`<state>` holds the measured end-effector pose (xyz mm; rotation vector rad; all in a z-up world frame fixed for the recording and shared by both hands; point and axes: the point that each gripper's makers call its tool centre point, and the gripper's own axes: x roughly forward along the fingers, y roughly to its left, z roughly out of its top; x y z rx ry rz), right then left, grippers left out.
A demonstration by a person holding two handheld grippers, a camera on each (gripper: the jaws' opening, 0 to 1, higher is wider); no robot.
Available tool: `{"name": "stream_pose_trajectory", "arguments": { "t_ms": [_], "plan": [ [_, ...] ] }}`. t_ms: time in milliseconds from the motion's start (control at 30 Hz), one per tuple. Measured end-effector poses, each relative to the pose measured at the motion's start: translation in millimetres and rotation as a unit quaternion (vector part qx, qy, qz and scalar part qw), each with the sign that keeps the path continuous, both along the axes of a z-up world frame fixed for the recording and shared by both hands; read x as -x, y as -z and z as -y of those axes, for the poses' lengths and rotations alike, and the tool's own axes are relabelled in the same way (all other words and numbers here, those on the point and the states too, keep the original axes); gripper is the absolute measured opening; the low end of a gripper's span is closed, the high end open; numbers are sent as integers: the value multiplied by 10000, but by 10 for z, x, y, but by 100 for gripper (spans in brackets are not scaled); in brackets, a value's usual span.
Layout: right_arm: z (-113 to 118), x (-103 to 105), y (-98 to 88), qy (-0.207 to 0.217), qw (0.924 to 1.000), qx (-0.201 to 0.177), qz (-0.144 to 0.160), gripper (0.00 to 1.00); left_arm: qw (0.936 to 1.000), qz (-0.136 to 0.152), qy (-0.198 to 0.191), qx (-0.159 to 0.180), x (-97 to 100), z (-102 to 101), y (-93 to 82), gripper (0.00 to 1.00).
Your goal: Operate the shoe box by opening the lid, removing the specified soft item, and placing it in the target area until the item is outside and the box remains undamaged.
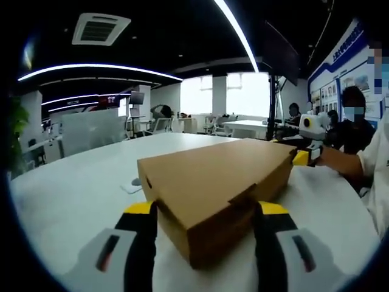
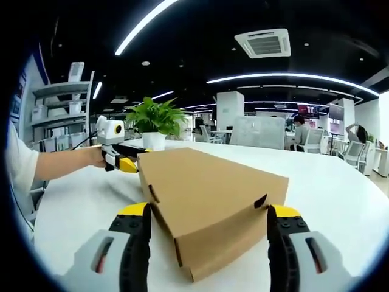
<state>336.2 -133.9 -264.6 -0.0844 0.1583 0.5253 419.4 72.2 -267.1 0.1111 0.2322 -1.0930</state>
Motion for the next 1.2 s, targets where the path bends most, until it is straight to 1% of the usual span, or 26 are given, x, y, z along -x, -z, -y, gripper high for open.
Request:
{"name": "stream_pose_trajectory", "arguments": {
  "t_ms": [33,100,200,333,400,433,500,533,567,733,800,867,967,1067,1100,1133,1167,1200],
  "plan": [
    [-5,4,6,-7,10000,8,12,82,10000,-13,-3,34,2,4,-3,67],
    [-2,9,17,-31,9999,152,42,82,10000,-1,0,56,6,5,-3,67],
    [-2,10,22,-72,9998,199,47,83,10000,4,2,72,17,11,-5,67],
    [-27,2,39,-109,9995,287,67,87,9999,-64,-20,99,26,25,-13,69],
    [22,-25,77,-6,9979,640,134,84,10000,28,-31,-30,40,47,5,70],
    [-6,-9,79,-33,9987,494,76,83,9999,92,-52,-101,35,52,14,70],
    [3,0,68,-33,9991,417,85,83,9995,201,-87,-244,28,53,32,69],
    [6,4,54,-28,9996,281,87,83,9996,181,-69,-227,35,62,26,69],
    [10,3,49,-27,9996,251,96,83,9995,173,-88,-245,28,53,32,69],
    [20,-10,51,-36,9997,196,121,83,9999,125,-94,-45,14,29,25,69],
    [28,-23,55,-54,9998,155,123,84,9998,79,-126,111,12,37,12,69],
    [36,-31,68,-73,10000,-1,25,84,9994,-48,-149,299,11,42,-13,70],
    [43,-44,63,-97,9999,-54,6,85,9994,-47,-134,301,1,52,-17,71],
    [60,-72,-8,-65,9998,-82,162,89,9996,-14,-124,257,-7,88,-15,73],
    [66,-89,-27,-56,9998,-103,173,90,9996,-3,-127,237,-10,96,-13,74],
    [50,-105,-23,-88,9998,-100,141,89,9997,2,-127,227,-12,99,-13,74],
    [29,-104,18,-137,9999,-60,6,89,9997,-8,-131,225,-11,97,-14,74],
    [26,-122,18,-97,9999,8,66,89,9996,-6,-131,231,-9,97,-14,74]
  ]
}}
